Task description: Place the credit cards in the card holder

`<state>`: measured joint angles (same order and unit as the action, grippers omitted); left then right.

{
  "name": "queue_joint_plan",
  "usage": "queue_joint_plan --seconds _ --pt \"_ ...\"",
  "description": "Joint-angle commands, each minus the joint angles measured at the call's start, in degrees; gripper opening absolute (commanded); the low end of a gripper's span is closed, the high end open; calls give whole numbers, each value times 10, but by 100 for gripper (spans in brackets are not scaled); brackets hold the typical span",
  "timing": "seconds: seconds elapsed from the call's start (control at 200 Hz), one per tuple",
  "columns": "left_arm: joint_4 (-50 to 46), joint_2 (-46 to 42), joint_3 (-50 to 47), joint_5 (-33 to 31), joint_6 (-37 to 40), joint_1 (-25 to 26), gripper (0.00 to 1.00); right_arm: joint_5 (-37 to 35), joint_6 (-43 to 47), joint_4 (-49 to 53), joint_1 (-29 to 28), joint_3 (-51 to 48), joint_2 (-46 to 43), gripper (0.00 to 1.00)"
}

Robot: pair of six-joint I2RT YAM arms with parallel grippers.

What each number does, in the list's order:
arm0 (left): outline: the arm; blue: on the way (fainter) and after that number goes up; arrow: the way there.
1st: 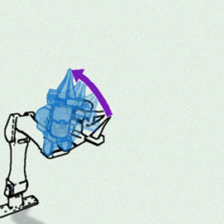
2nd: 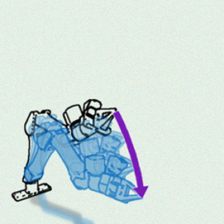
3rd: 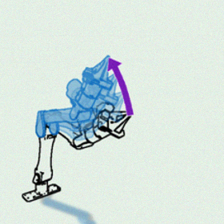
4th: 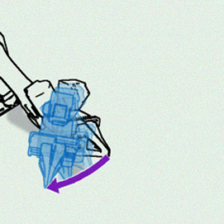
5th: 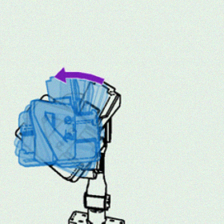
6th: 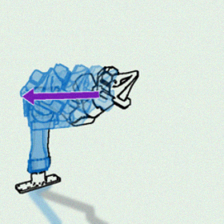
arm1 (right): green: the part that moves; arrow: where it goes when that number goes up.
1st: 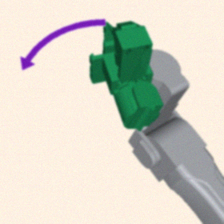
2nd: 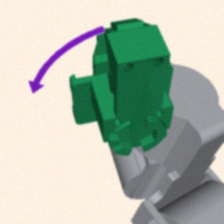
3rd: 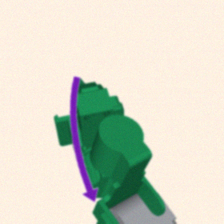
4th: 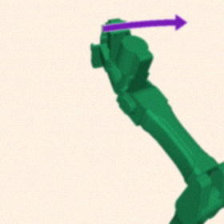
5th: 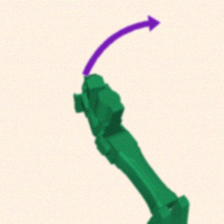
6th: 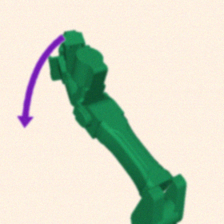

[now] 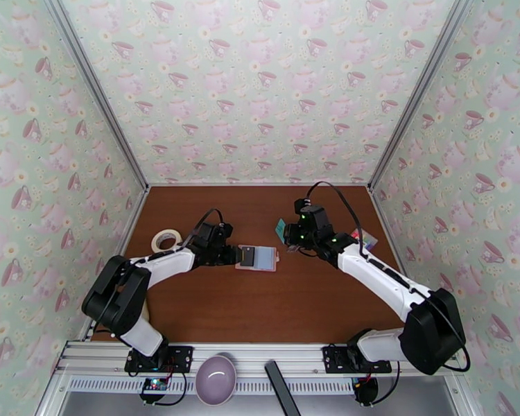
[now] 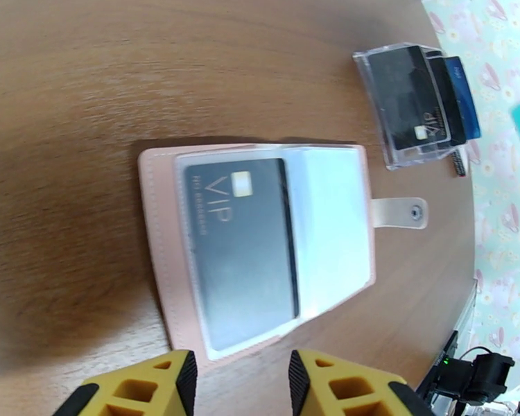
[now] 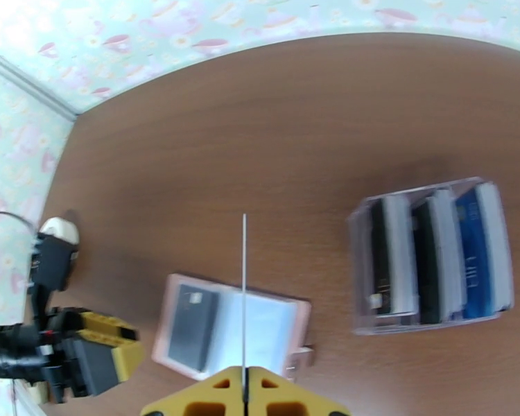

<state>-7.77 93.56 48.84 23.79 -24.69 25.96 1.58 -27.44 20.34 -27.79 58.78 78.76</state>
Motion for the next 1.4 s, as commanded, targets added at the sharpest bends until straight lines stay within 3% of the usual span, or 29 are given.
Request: queue_joint_plan --seconds 0.0,0.406,0.926,1.037,1.187,1.392 --pt "17 1 6 40 -8 16 42 -33 32 23 37 15 5 8" --pt "126 108 34 97 -67 58 42 -19 70 -7 122 -4 37 9" --pt "81 109 43 56 -46 56 42 -9 84 -20 150 6 94 10" --pt "84 111 42 57 -47 56 42 -19 87 -25 150 1 98 14" --pt "86 110 39 59 -48 56 42 -50 94 -25 150 -3 100 28" --pt "85 104 37 58 -48 54 42 -45 93 -18 150 -3 82 29"
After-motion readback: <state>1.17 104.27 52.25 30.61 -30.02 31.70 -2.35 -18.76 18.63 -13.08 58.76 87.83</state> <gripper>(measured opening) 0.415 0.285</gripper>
